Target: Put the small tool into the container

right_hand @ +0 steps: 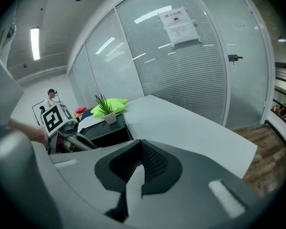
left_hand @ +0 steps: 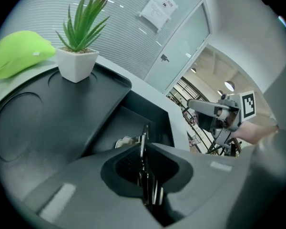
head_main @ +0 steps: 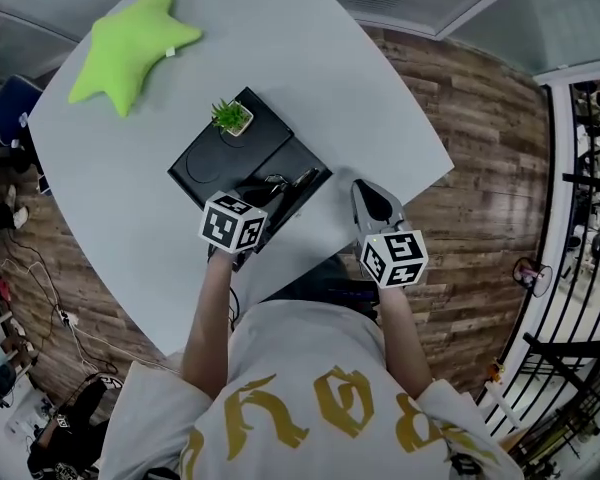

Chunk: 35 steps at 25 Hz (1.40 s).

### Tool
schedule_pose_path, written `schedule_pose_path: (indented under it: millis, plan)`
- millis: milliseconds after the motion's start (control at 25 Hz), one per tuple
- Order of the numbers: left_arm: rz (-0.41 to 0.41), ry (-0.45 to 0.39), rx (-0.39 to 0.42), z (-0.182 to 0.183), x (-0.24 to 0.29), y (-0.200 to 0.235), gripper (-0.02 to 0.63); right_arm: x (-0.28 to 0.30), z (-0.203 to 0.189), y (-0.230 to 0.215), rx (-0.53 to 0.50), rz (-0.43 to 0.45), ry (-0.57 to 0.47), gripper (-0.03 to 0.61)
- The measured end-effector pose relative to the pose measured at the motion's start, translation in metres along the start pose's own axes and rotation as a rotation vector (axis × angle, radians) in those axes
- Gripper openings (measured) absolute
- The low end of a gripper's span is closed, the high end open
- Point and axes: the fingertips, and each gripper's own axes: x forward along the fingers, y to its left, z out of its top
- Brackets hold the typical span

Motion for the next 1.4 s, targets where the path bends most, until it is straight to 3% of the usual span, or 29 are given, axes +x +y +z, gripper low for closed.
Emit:
schedule_pose_path:
  millis: [360,560,920,1400]
  plan:
    - [0.083,0.027,0.021,-0.002,0.005,0.009,0.066,-0.005,-0.003,-0.003,0.007,-0.004,-0.006,0.021]
    - [0.170,0.038,0.133,-0.001,0.006,0.008,0.087,-0.012,-0.001,-0.005,0.008,-0.013,-0.020,0.021]
    - [0.209,0.022,0.159,0.001,-0.003,0.006,0.098,-0.034,0.004,-0.005,0.006,-0.030,-0.059,0.021]
    - [0.319,-0.145,0.214,0.029,-0.044,0.004,0.100,-0.060,0.018,0.012,-0.041,-0.015,-0.108,0.021]
